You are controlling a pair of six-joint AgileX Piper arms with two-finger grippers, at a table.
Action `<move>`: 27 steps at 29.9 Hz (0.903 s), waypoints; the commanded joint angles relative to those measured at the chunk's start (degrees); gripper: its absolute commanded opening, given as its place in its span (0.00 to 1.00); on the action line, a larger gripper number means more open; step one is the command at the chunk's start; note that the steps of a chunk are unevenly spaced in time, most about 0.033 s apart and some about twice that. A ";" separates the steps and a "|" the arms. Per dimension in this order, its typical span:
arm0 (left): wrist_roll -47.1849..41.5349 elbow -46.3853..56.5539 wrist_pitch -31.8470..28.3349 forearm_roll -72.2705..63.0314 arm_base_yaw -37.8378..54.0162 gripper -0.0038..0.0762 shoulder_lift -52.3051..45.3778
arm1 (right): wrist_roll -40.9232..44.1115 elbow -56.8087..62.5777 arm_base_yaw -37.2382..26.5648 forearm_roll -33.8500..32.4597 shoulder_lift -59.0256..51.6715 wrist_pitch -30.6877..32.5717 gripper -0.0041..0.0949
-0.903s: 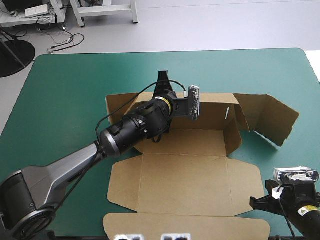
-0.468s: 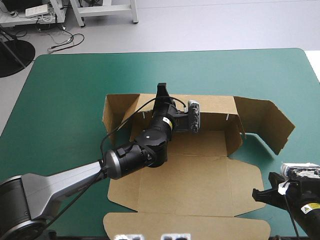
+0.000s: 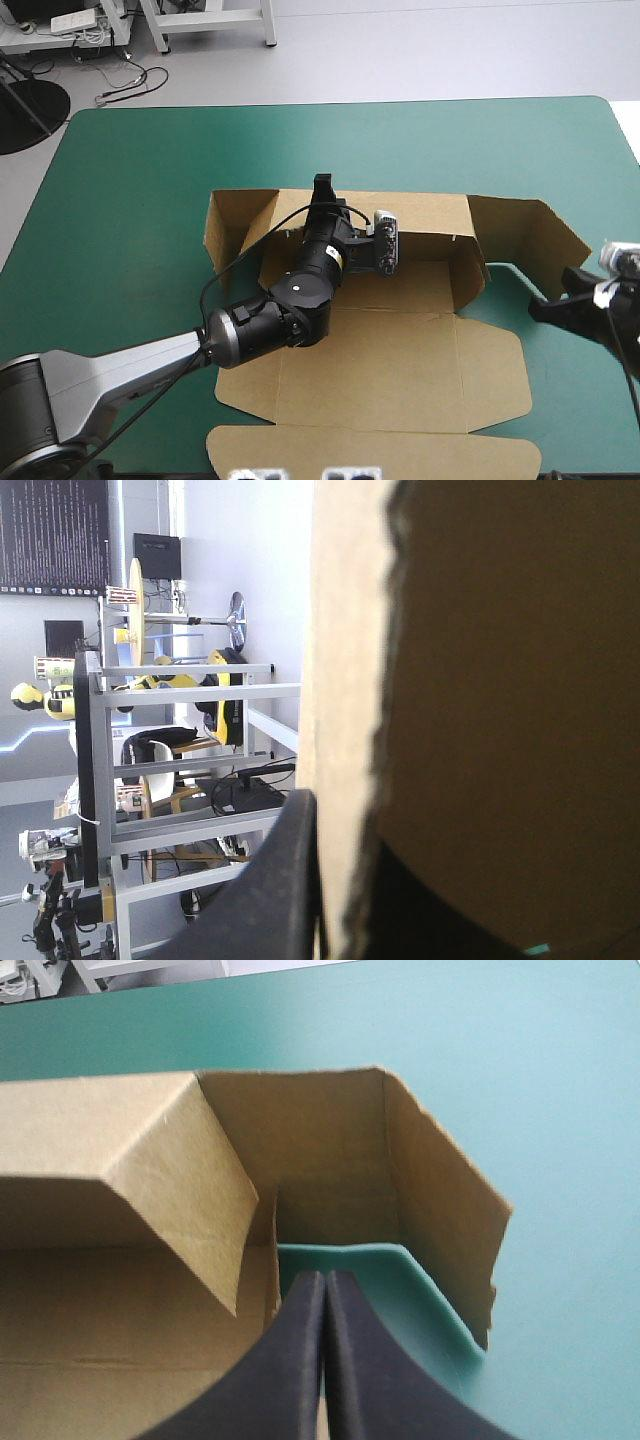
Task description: Fold the box
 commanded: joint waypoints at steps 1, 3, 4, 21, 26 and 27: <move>-1.16 -1.11 1.24 1.35 -0.34 0.04 -2.79 | -2.69 -7.77 0.23 5.23 7.26 -3.83 0.02; -1.25 -1.11 1.28 1.49 -0.34 0.04 -2.79 | -3.72 -11.07 0.23 7.10 11.10 -3.83 0.02; -1.59 -1.11 1.20 1.49 -0.34 0.04 -2.79 | -4.35 -12.94 0.23 7.78 13.24 -3.83 0.02; -2.63 -1.11 1.06 1.49 -0.34 0.04 -2.79 | -10.18 -36.13 0.33 14.88 45.18 5.41 0.02; -2.63 -1.11 1.19 1.49 -0.34 0.04 -2.79 | -10.18 -36.57 0.33 16.40 50.33 7.42 0.02; -2.63 -1.11 1.19 1.49 -0.34 0.04 -2.79 | -10.35 -36.57 0.46 16.82 50.93 7.70 0.02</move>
